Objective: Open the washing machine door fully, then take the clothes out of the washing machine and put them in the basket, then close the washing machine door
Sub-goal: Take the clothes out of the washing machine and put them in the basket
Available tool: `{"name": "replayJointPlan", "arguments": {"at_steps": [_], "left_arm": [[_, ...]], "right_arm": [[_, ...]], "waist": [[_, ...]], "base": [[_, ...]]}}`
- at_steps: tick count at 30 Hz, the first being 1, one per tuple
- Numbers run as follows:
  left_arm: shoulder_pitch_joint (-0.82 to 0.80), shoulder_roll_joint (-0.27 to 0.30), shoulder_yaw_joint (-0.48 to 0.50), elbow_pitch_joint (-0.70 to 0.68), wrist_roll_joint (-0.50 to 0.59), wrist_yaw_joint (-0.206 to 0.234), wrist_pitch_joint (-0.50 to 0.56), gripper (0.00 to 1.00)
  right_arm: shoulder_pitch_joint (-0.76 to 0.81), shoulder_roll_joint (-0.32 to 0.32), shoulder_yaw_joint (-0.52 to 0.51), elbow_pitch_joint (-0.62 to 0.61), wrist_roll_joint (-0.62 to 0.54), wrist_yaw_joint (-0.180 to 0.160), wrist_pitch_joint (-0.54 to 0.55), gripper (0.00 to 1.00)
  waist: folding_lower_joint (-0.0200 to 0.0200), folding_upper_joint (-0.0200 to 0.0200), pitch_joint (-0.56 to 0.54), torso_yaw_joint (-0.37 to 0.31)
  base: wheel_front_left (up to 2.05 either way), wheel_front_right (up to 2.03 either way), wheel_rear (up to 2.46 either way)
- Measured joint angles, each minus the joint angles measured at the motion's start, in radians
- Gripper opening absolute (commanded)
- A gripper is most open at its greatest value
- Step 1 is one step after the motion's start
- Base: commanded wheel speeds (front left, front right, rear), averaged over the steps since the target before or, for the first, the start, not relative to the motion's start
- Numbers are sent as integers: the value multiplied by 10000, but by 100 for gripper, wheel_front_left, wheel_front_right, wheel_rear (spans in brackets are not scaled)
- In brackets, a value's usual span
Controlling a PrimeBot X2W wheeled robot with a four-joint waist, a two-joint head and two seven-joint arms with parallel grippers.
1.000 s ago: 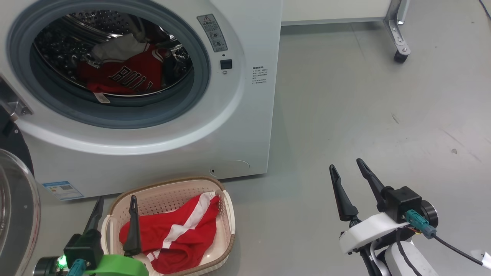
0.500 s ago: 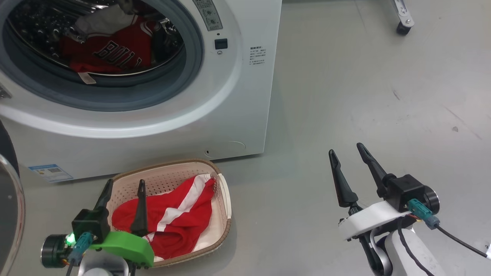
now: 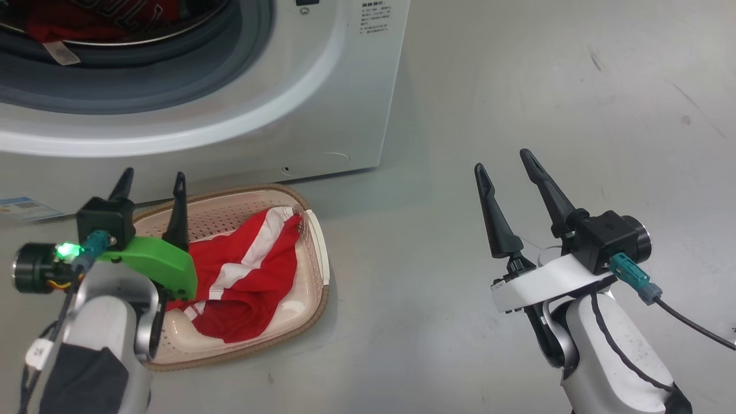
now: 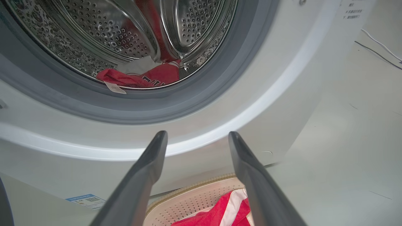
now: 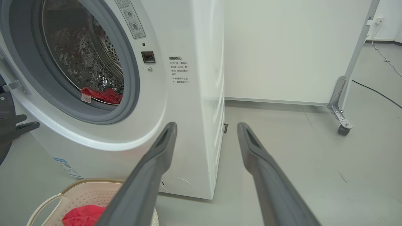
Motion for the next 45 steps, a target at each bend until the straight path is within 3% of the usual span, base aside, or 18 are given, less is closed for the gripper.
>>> {"name": "replayJointPlan", "arguments": {"at_steps": [15, 31, 45], "left_arm": [[-3466, 1515, 738, 920, 46, -334, 1676, 100], [-5948, 3290, 1174, 1517, 780, -336, 2100, 100], [-7337, 4539, 1074, 2263, 1296, -769, 2683, 100]], "right_arm": [[-1177, -27, 560, -489, 665, -263, -2, 100], [-1755, -29, 1009, -600, 1193, -462, -2, 100], [-2102, 0, 1365, -631, 1302, -625, -2, 100]], "waist": [[1, 0, 2011, -858], [0, 0, 3388, -1962], [0, 0, 3941, -2508]], "base": [[0, 0, 0], [0, 0, 0], [0, 0, 0]]}}
